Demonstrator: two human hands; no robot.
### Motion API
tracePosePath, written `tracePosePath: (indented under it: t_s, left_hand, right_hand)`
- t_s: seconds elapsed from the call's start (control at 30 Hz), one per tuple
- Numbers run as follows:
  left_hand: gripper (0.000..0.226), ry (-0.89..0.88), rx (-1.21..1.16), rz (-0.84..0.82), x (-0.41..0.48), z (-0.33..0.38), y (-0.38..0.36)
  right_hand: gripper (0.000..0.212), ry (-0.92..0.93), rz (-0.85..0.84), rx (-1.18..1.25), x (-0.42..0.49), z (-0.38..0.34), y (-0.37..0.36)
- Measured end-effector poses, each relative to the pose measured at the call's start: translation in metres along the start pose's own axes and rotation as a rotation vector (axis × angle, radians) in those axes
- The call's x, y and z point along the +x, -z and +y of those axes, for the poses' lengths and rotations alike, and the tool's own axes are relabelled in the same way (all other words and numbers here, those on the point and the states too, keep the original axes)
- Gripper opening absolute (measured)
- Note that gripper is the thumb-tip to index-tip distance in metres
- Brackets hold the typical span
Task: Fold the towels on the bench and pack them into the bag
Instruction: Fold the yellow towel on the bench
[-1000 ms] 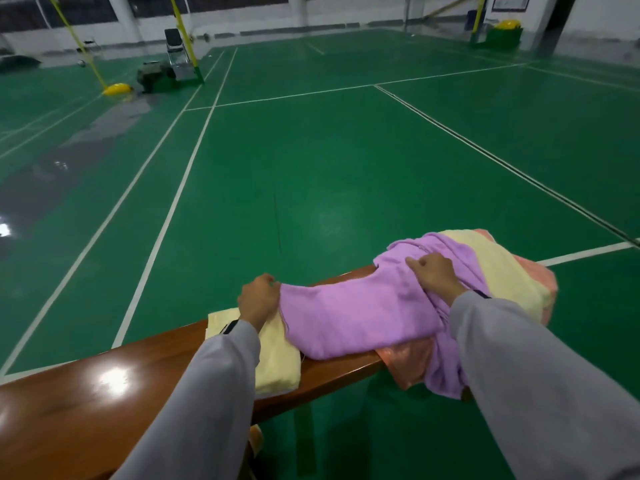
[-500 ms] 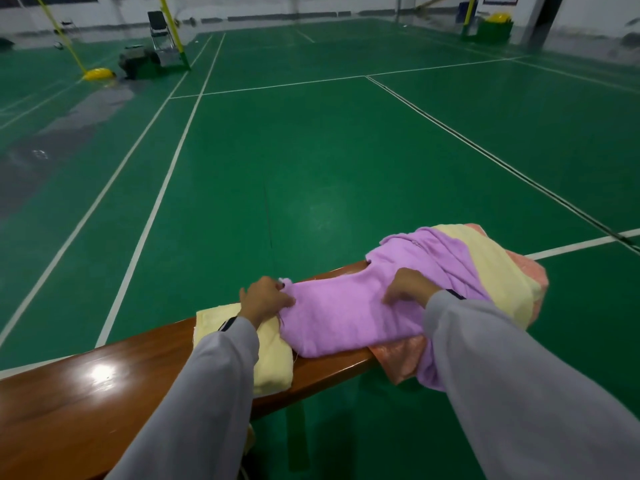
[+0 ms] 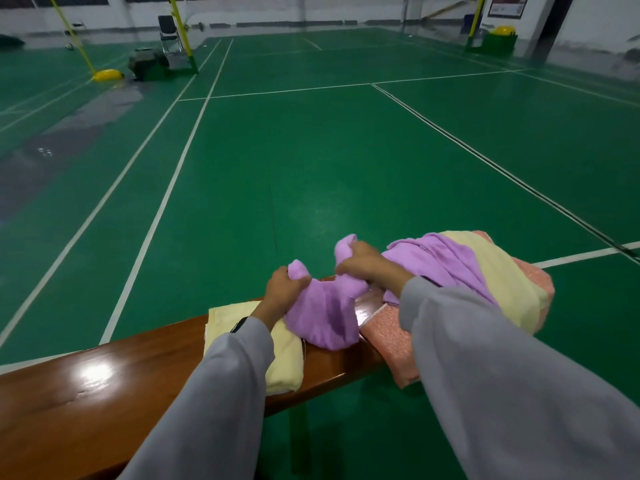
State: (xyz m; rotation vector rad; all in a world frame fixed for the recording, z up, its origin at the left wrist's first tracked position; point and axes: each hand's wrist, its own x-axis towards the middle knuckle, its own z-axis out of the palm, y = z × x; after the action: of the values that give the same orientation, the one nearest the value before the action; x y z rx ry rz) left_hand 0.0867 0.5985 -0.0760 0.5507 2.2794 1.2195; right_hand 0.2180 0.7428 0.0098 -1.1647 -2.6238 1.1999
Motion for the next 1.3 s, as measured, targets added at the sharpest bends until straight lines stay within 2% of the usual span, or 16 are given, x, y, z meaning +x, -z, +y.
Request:
tracePosePath:
  t_s: [0.03,0.13,0.2,0.27,0.37,0.43,0.53,0.67,0.77,0.83,0.9,1.0,1.1,1.17,1.23,1.3]
  left_hand:
    - [0.034,0.021,-0.003,-0.023,0.005,-0.004,0.000]
    - [0.100,0.115,-0.060,-0.099,0.032,-0.029,-0.003]
    - [0.130,0.131,-0.034,-0.140,0.036,-0.032,-0.006]
    - [0.118,0.127,0.026,-0.169,0.017,-0.012,-0.004]
    - [0.070,0.067,0.215,-0.164,0.007,-0.007,-0.013]
    - [0.062,0.011,0.256,-0.118,0.004,-0.010,-0.019]
    - [0.053,-0.106,0.183,-0.023,-0.001,-0.007,-0.024]
    - [0.051,-0.210,-0.018,0.063,-0.010,0.009,-0.016]
    - [0.042,-0.094,-0.282,0.163,-0.009,0.022,0.003]
    - [0.034,0.061,-0.363,0.237,-0.005,0.023,0.020]
    - [0.032,0.229,-0.371,0.236,-0.004,0.015,0.035]
    - [0.036,0.311,-0.309,0.208,-0.015,0.003,0.060]
    - [0.066,0.159,-0.358,0.180,-0.031,0.008,0.094]
    - [0.079,-0.014,-0.428,0.146,-0.042,0.014,0.118]
    - [0.082,-0.118,-0.483,0.116,-0.052,0.012,0.137]
    - [0.073,-0.097,-0.488,0.062,-0.063,-0.007,0.146]
  right_hand:
    - [0.041,-0.003,-0.053,0.010,-0.001,-0.009,-0.013]
    - [0.040,-0.060,-0.282,0.201,-0.010,-0.021,-0.048]
    - [0.042,-0.072,-0.180,0.272,-0.012,-0.020,-0.060]
    - [0.033,-0.073,-0.002,0.126,-0.010,-0.006,-0.064]
    - [0.014,-0.141,0.134,-0.129,-0.006,0.032,-0.065]
    - [0.017,-0.282,0.032,0.049,-0.005,0.053,-0.074]
    - [0.028,-0.397,-0.083,0.586,-0.015,0.056,-0.076]
    - [0.037,-0.438,-0.226,0.739,-0.013,0.045,-0.062]
    - [0.049,-0.336,-0.206,0.883,-0.008,0.032,-0.046]
    - [0.043,-0.300,-0.296,0.968,-0.016,0.017,-0.035]
    - [0.010,-0.281,-0.391,0.920,-0.023,0.002,-0.033]
    - [0.019,-0.284,-0.370,0.812,-0.031,-0.023,-0.039]
    - [0.013,-0.194,-0.353,0.798,-0.029,-0.055,-0.045]
    - [0.045,-0.133,-0.288,0.876,-0.027,-0.071,-0.050]
    - [0.057,-0.087,-0.248,0.965,-0.035,-0.080,-0.061]
    - [0.043,-0.131,-0.259,0.920,-0.056,-0.072,-0.086]
